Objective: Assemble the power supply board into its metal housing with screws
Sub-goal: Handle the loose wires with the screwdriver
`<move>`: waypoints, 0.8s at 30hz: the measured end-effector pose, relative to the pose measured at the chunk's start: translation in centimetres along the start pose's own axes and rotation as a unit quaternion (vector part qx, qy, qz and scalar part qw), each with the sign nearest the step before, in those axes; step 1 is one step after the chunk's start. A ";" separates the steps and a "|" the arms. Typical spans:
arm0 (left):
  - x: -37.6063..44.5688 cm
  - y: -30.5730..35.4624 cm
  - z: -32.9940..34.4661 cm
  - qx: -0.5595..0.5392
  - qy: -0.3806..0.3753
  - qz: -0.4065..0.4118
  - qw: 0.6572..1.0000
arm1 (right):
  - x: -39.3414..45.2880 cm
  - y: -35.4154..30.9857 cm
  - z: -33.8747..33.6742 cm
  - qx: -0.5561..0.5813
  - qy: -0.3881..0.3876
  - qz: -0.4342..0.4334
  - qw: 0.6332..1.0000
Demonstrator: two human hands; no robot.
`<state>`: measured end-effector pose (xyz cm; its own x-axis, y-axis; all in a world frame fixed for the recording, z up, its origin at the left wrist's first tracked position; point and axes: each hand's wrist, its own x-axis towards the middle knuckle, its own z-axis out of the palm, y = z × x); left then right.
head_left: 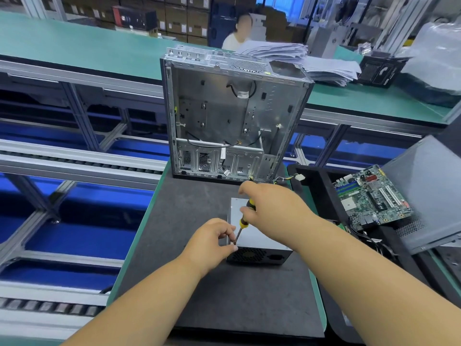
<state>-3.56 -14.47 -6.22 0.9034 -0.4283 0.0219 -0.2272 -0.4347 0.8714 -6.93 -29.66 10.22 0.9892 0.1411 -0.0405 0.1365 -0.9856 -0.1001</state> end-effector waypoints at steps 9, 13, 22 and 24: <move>0.1 -0.1 0.0 0.028 -0.009 0.017 0.999 | -0.4 0.1 0.6 0.021 -0.016 -0.022 0.999; 0.0 -0.2 0.1 0.028 -0.007 0.018 0.999 | -0.4 -0.2 0.7 -0.059 0.011 -0.009 0.998; 0.1 -0.5 0.3 0.027 0.002 0.018 0.999 | -0.6 -0.3 0.5 0.022 0.004 -0.031 0.999; 0.1 -0.6 0.3 0.031 0.003 0.017 0.999 | -0.6 -0.3 0.5 0.013 0.008 -0.042 0.999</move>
<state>-3.41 -14.52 -6.93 0.8969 -0.4389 0.0547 -0.2804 -0.4687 0.8377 -7.63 -29.43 9.80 0.9749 0.2220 -0.0140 0.2184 -0.9673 -0.1287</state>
